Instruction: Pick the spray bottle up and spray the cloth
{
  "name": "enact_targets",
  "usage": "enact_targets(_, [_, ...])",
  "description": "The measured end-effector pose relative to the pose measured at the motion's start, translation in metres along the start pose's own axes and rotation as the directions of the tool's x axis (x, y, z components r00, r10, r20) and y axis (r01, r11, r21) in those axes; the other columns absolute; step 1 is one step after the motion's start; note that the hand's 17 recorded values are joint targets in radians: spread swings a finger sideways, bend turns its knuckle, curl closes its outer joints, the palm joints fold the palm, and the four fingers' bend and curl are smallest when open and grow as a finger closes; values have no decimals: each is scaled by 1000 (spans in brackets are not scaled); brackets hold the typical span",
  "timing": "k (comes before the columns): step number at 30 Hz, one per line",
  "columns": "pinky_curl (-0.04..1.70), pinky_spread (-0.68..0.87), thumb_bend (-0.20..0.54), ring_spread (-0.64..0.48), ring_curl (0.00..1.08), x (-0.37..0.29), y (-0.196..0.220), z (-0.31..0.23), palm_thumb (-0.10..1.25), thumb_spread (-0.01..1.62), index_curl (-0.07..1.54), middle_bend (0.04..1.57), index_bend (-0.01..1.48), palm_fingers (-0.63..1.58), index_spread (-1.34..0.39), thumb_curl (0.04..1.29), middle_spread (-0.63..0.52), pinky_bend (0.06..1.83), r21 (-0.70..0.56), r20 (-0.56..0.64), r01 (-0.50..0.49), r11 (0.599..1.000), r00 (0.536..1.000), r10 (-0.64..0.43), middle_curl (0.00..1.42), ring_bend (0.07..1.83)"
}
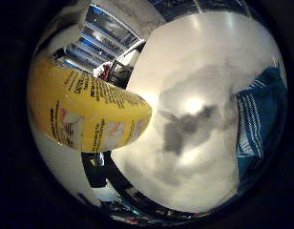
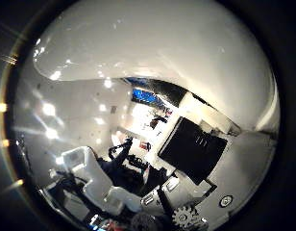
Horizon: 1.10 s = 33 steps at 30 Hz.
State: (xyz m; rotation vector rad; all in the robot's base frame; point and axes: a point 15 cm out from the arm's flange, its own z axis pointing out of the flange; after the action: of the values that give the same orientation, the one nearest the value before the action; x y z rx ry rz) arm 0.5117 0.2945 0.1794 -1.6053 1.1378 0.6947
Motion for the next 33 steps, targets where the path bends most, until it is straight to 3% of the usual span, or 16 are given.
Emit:
enact_targets(12, [1370, -169, -13, -197, 759, 29, 20, 41, 957, 1144, 883, 1349, 1064, 1159, -219, 615, -94, 968, -68, -29, 19, 997, 999, -21, 710, 1330])
enact_targets(16, [1238, -208, -16, -174, 693, 29, 24, 43, 945, 1155, 843, 1295, 984, 1174, -221, 590, -79, 927, -78, -27, 25, 997, 999, -28, 668, 1277])
enact_targets(18, [1150, -254, -39, -167, 655, 29, 26, 45, 885, 1113, 808, 1229, 821, 1077, -234, 575, -77, 892, -83, -27, 32, 996, 999, -34, 636, 1250])
enact_targets(21, [1022, -383, -32, -171, 598, 28, 32, 49, 829, 1058, 751, 1008, 508, 811, -281, 547, -100, 953, -111, -28, 49, 993, 998, -52, 573, 1167])
enact_targets(23, [1009, -395, -33, -179, 586, 30, 39, 48, 813, 1058, 730, 930, 432, 577, -312, 536, -105, 935, -147, -39, 68, 987, 996, -74, 552, 1128])
enact_targets(24, [995, -350, -35, -181, 574, 34, 44, 48, 782, 1063, 707, 815, 411, 301, -357, 515, -109, 848, -169, -52, 79, 983, 995, -89, 516, 1080])
enact_targets(26, [944, -241, -36, -176, 496, 43, 48, 44, 750, 1060, 623, 699, 369, 142, -411, 490, -112, 739, -201, -86, 95, 975, 990, -114, 461, 965])
enact_targets(27, [918, -102, -36, -146, 460, 45, 50, 42, 729, 1048, 592, 608, 345, -11, -426, 469, -96, 694, -214, -96, 102, 971, 988, -125, 426, 849])
enact_targets(29, [854, 28, -38, -113, 396, 48, 54, 40, 704, 1039, 533, 517, 284, -93, -431, 446, -75, 635, -240, -107, 114, 964, 984, -143, 388, 733])
enact_targets(33, [705, 275, -35, -50, 312, 45, 54, 38, 660, 1010, 442, 351, 178, -46, -440, 396, -42, 499, -261, -114, 128, 957, 980, -162, 333, 553])
